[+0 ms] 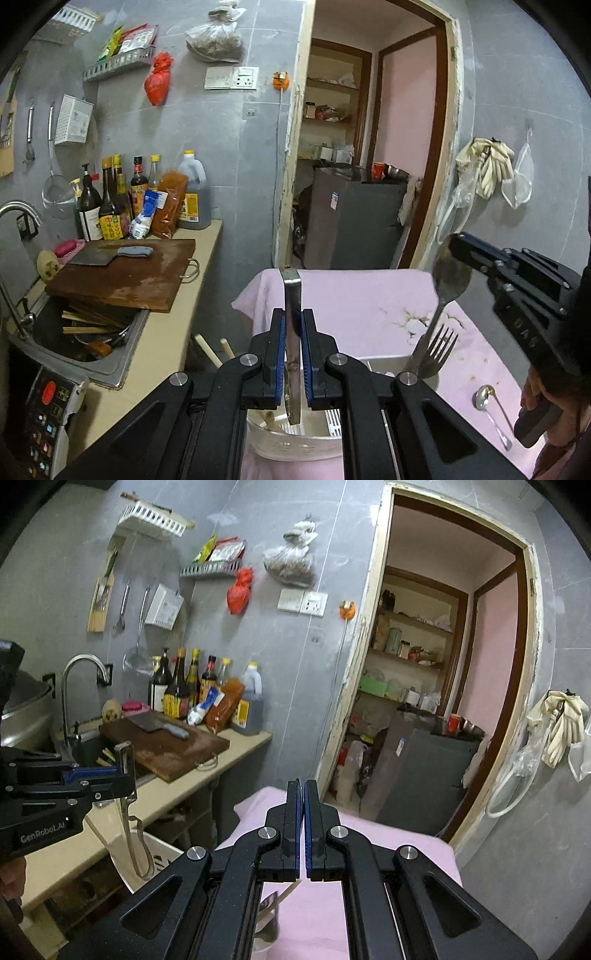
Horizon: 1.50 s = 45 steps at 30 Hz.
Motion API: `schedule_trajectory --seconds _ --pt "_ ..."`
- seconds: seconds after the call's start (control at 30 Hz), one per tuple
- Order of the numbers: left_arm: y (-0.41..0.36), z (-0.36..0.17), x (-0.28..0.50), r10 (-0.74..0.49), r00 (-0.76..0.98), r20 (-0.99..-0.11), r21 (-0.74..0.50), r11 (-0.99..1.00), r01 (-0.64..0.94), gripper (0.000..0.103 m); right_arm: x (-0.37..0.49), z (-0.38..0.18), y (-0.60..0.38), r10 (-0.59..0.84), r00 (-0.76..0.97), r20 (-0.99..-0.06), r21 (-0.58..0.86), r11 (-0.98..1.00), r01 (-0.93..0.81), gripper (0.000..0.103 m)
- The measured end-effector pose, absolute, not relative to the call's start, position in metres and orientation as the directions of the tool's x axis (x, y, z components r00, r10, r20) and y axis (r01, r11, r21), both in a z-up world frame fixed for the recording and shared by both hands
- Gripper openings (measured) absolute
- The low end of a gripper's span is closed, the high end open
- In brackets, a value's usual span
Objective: Organize utensils
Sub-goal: 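Lower the peeler and spoon into the caddy and open both grippers, then move both grippers back to the remaining spoons on the table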
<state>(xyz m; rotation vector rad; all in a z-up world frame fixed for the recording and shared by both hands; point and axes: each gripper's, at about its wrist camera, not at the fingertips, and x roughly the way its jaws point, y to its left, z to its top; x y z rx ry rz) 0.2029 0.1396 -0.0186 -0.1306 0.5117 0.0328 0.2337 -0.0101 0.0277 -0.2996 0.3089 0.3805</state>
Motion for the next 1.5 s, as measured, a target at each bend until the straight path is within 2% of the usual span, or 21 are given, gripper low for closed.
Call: schedule_trajectory --seconds 0.2,0.4,0.63,0.73,0.87,1.0,1.03,1.1,1.13,1.2,1.23,1.3,1.37,1.43,1.5 --pt "0.144 -0.035 0.205 -0.041 0.86 -0.509 -0.174 0.983 -0.057 0.008 0.235 0.01 -0.01 0.326 0.856 -0.401 -0.215 0.875 -0.434 0.002" --pt "0.143 -0.043 0.205 -0.072 0.841 -0.537 -0.185 0.982 -0.034 0.008 0.244 -0.003 -0.021 0.37 0.814 -0.448 -0.091 0.887 -0.453 0.003" --pt "0.146 -0.043 0.207 -0.096 0.823 -0.56 -0.208 0.978 -0.028 0.01 0.247 -0.012 -0.029 0.408 0.788 -0.461 -0.014 0.885 -0.466 0.004" --pt "0.148 -0.042 0.206 -0.119 0.822 -0.557 -0.236 0.972 -0.019 0.018 0.246 -0.011 -0.031 0.421 0.785 -0.455 0.003 0.882 -0.471 0.005" --pt "0.153 -0.039 0.201 -0.133 0.836 -0.533 -0.281 0.959 -0.027 0.039 0.244 -0.008 -0.036 0.427 0.788 -0.443 0.024 0.884 -0.466 0.01" --pt "0.153 -0.035 0.197 -0.124 0.849 -0.514 -0.295 0.955 -0.039 0.051 0.24 -0.004 -0.048 0.421 0.807 -0.415 0.065 0.898 -0.435 0.039" --pt "0.153 -0.033 0.196 -0.12 0.852 -0.509 -0.295 0.954 -0.041 0.053 0.238 -0.002 -0.052 0.418 0.811 -0.408 0.078 0.901 -0.426 0.042" --pt "0.152 -0.03 0.193 -0.109 0.861 -0.496 -0.294 0.955 -0.049 0.062 0.235 0.0 -0.06 0.408 0.822 -0.398 0.095 0.909 -0.405 0.046" --pt "0.151 -0.028 0.191 -0.103 0.866 -0.489 -0.294 0.954 -0.052 0.065 0.233 0.001 -0.064 0.401 0.827 -0.393 0.102 0.913 -0.394 0.053" --pt "0.15 -0.024 0.187 -0.082 0.878 -0.471 -0.294 0.953 -0.069 0.082 0.228 0.002 -0.072 0.386 0.839 -0.383 0.112 0.921 -0.373 0.067" --pt "0.149 -0.022 0.185 -0.067 0.886 -0.459 -0.293 0.953 -0.08 0.085 0.225 0.002 -0.077 0.378 0.847 -0.374 0.116 0.925 -0.362 0.072" --pt "0.147 -0.018 0.18 -0.04 0.902 -0.43 -0.289 0.953 -0.095 0.093 0.22 0.003 -0.086 0.361 0.859 -0.364 0.123 0.932 -0.34 0.076" --pt "0.141 -0.015 0.178 -0.025 0.911 -0.412 -0.279 0.955 -0.1 0.097 0.216 0.004 -0.095 0.347 0.866 -0.36 0.132 0.938 -0.321 0.081" --pt "0.136 -0.012 0.175 -0.016 0.916 -0.4 -0.27 0.958 -0.101 0.099 0.211 0.005 -0.106 0.333 0.875 -0.352 0.148 0.942 -0.3 0.091" --pt "0.128 -0.01 0.174 -0.011 0.921 -0.389 -0.255 0.962 -0.097 0.102 0.205 0.006 -0.117 0.318 0.885 -0.341 0.16 0.947 -0.279 0.093"
